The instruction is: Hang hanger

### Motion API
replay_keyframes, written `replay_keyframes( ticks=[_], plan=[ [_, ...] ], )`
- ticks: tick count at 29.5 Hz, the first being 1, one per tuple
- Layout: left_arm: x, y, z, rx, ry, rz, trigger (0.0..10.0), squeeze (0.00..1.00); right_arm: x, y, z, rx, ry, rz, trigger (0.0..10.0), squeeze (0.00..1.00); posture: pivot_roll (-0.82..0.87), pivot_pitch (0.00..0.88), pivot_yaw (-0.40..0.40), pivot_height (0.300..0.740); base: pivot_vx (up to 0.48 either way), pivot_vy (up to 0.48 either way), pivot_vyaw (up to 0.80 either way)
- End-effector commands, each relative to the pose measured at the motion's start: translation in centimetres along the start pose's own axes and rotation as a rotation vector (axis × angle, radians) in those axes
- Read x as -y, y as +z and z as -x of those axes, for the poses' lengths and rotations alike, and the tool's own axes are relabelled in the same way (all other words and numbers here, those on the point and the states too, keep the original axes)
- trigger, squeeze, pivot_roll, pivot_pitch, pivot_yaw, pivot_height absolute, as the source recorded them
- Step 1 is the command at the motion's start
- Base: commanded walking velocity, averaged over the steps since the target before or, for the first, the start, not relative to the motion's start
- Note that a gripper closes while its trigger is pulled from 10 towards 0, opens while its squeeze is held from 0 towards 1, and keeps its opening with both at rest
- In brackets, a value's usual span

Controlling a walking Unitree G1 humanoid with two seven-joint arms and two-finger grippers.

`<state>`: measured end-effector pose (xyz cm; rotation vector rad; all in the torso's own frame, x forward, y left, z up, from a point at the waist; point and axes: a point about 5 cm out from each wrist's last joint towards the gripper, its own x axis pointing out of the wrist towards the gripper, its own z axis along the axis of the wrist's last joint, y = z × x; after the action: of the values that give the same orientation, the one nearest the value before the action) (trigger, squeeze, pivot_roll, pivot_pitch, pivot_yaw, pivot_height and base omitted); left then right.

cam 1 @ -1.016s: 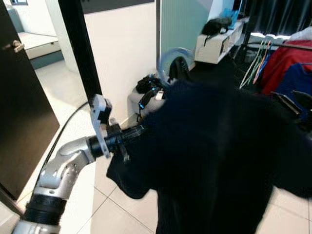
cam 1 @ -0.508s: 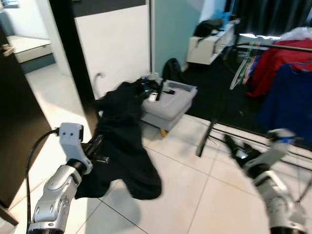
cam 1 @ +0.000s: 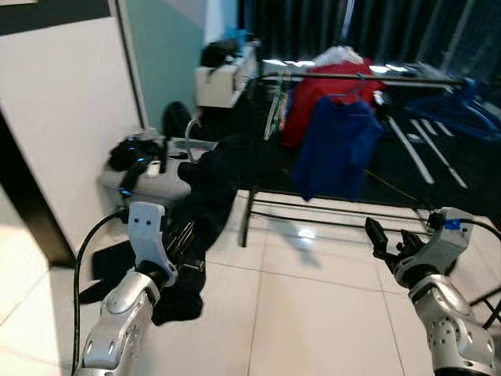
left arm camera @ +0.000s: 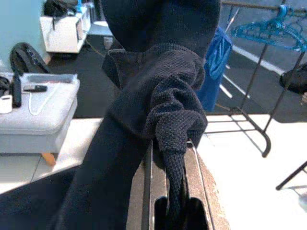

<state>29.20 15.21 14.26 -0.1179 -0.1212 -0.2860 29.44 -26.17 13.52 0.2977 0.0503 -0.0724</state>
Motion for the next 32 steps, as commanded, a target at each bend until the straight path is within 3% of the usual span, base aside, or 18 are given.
replay_keyframes(
  ticks=[1,6,18,27,32],
  plan=[
    [0.3,0.8,-0.7,0.037,-0.005,-0.01,10.0,0.0,-0.1,0.0,-0.1,0.004,-0.007,0.015,10.0,0.0,-0.12,0.0,-0.011,0.74,0.0,0.0,-0.8],
    [1.0,0.7,-1.3,0.034,-0.013,0.015,10.0,0.0,-0.6,0.1,-0.4,0.015,0.002,0.025,10.0,0.0,-0.12,0.0,-0.02,0.74,0.0,0.0,-0.8],
    [2.5,1.0,-1.9,0.051,-0.038,-0.022,10.0,0.0,-1.5,-0.1,-1.4,0.011,0.02,0.04,10.0,0.0,-0.08,0.0,-0.037,0.74,0.449,0.0,0.0],
    [3.3,1.0,-2.0,0.058,-0.066,-0.025,10.0,0.0,-2.0,-0.7,-2.2,-0.02,0.045,0.046,10.0,0.0,-0.07,0.0,-0.053,0.74,0.48,0.0,-0.8],
    [4.4,0.9,-2.1,0.05,-0.145,-0.058,10.0,0.0,-2.1,-1.2,-2.6,-0.033,0.057,0.061,10.0,0.0,-0.08,0.0,-0.045,0.74,0.48,0.0,-0.8]
  ],
)
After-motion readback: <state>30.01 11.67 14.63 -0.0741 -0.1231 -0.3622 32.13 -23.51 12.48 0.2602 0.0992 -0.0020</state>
